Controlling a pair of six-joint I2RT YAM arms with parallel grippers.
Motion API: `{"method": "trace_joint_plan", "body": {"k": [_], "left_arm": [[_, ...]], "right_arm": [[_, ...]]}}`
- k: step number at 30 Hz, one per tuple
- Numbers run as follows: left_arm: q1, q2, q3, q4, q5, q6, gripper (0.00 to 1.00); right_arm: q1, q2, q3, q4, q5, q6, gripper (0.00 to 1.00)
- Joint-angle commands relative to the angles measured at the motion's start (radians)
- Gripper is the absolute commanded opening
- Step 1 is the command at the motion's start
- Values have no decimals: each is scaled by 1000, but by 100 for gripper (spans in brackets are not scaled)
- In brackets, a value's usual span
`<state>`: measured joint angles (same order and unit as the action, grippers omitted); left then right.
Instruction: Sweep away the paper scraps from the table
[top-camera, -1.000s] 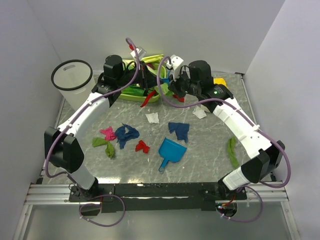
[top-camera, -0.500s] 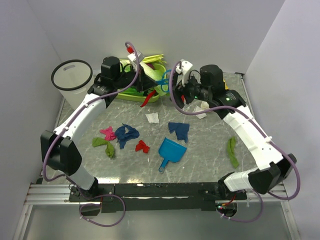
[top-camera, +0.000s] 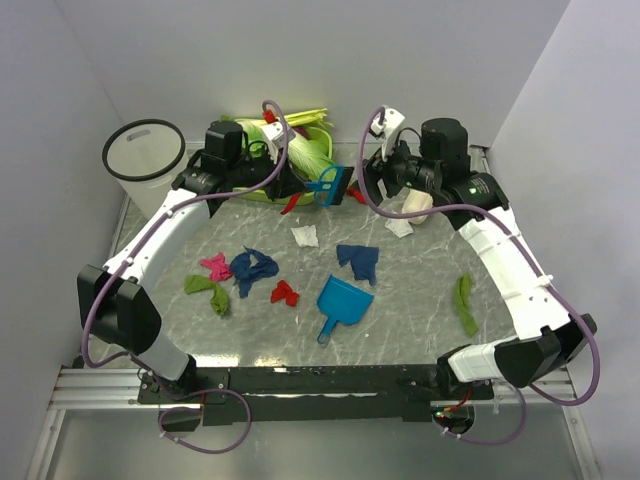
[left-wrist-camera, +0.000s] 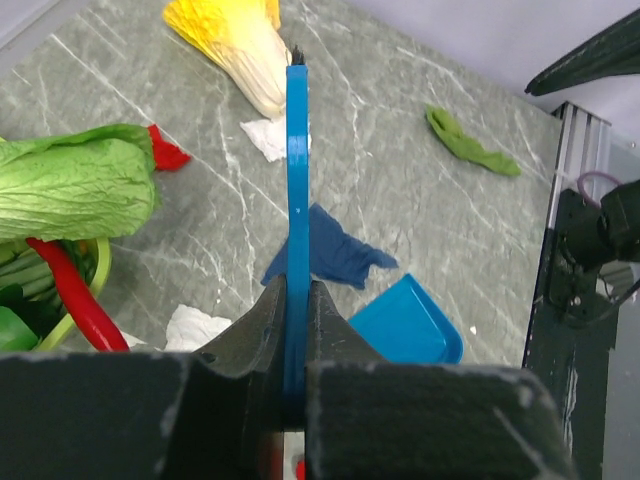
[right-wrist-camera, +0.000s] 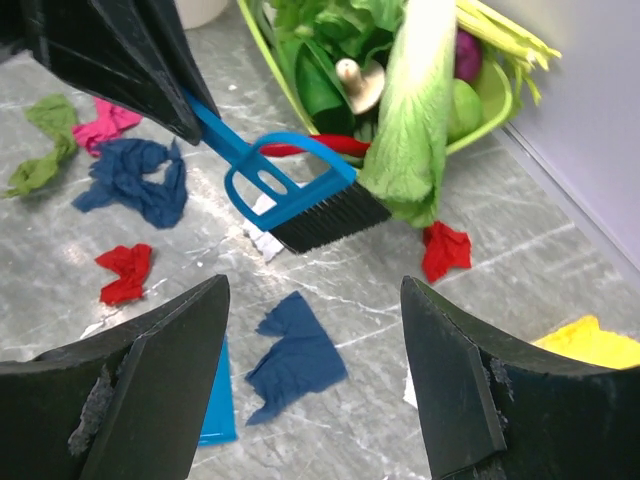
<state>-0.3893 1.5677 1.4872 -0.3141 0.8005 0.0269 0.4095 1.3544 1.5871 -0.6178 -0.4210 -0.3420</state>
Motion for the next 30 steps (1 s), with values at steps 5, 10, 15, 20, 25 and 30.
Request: {"method": "trace_joint_plan", "body": {"k": [5, 10, 15, 20, 25, 30], "left_arm": [[-3, -67, 10, -39, 46, 94, 1], [-3, -63, 50, -167, 71, 278, 1], [-19, -23, 136, -348, 66, 509, 1], [-29, -3, 185, -407, 77, 559, 1], [-33, -23, 150, -372, 74, 550, 1], [-31, -77, 71, -211, 20, 460, 12]], "right_arm": [[0, 51, 54, -34, -127, -40, 77], [0, 74, 57, -48, -151, -103, 79], [11, 156, 134, -66, -191, -190, 79], [20, 259, 224, -91, -254, -242, 78], [41, 343, 261, -152, -332, -282, 63], [38, 426, 402, -318, -412, -276, 5]]}}
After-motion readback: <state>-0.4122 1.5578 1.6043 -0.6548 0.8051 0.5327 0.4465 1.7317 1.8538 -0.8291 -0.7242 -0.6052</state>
